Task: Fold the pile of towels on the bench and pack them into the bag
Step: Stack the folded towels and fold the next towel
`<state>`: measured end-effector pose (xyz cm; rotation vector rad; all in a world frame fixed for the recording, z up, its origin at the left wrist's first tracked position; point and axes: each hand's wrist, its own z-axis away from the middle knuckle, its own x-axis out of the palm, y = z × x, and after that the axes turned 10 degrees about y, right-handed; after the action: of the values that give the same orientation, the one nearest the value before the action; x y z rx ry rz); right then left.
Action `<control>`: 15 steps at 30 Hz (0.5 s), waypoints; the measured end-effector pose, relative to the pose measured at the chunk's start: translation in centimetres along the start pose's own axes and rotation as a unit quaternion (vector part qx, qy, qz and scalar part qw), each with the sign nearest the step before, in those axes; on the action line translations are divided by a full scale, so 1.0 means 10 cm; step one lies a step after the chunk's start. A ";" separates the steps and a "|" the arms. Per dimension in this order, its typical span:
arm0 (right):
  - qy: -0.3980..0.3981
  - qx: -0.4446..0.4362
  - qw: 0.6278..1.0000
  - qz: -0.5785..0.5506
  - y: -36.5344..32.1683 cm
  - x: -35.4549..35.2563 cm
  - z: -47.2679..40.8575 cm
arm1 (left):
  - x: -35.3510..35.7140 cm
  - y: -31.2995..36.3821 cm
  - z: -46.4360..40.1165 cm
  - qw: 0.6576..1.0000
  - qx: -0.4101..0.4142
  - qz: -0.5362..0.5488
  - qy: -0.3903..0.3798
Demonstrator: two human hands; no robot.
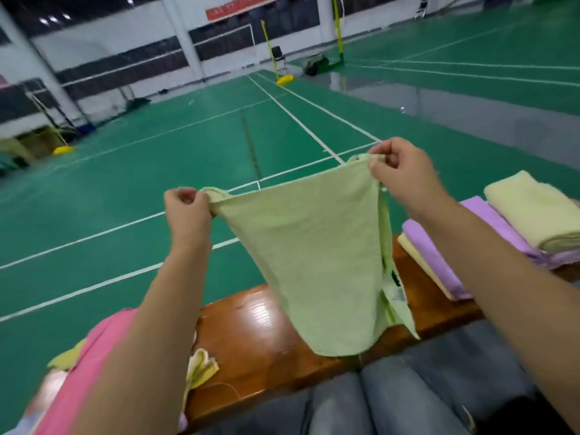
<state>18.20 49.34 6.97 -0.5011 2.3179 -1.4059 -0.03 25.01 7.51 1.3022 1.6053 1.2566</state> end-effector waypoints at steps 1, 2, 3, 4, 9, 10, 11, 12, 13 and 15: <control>0.012 -0.026 1.000 -0.010 -0.09 -0.02 -0.03 | -0.06 0.13 0.03 0.999 0.031 0.040 0.000; 0.022 -0.046 0.999 -0.020 -0.13 -0.04 -0.03 | -0.14 0.22 0.08 0.996 0.065 0.066 -0.005; 0.028 -0.058 0.997 -0.030 -0.15 -0.08 0.01 | -0.22 0.25 0.14 0.992 0.097 0.077 -0.014; 0.030 -0.064 0.997 -0.035 -0.12 -0.12 0.07 | -0.32 0.20 0.22 0.989 0.124 0.075 -0.025; -0.068 -0.032 0.995 0.064 0.72 -0.35 0.83 | -0.90 -0.86 0.91 0.984 0.095 -0.110 -0.099; -0.102 -0.012 0.990 0.101 0.94 -0.40 1.04 | -1.02 -1.13 1.06 0.975 0.070 -0.174 -0.115; -0.133 0.011 0.982 0.136 1.18 -0.43 1.25 | -1.14 -1.40 1.19 0.962 0.049 -0.233 -0.136; -0.161 0.032 0.972 0.169 1.39 -0.47 1.44 | -1.24 -1.62 1.30 0.945 0.026 -0.282 -0.162; -0.185 0.057 0.962 0.195 1.56 -0.51 1.62 | -1.31 -1.79 1.40 0.927 0.000 -0.323 -0.189; -0.213 0.110 0.945 0.224 1.80 -0.55 1.88 | -1.40 -1.97 1.54 0.891 -0.017 -0.390 -0.231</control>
<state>30.43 45.58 -16.37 -0.1684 1.7597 -1.1736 12.16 14.86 -16.34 0.7096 1.4955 0.4292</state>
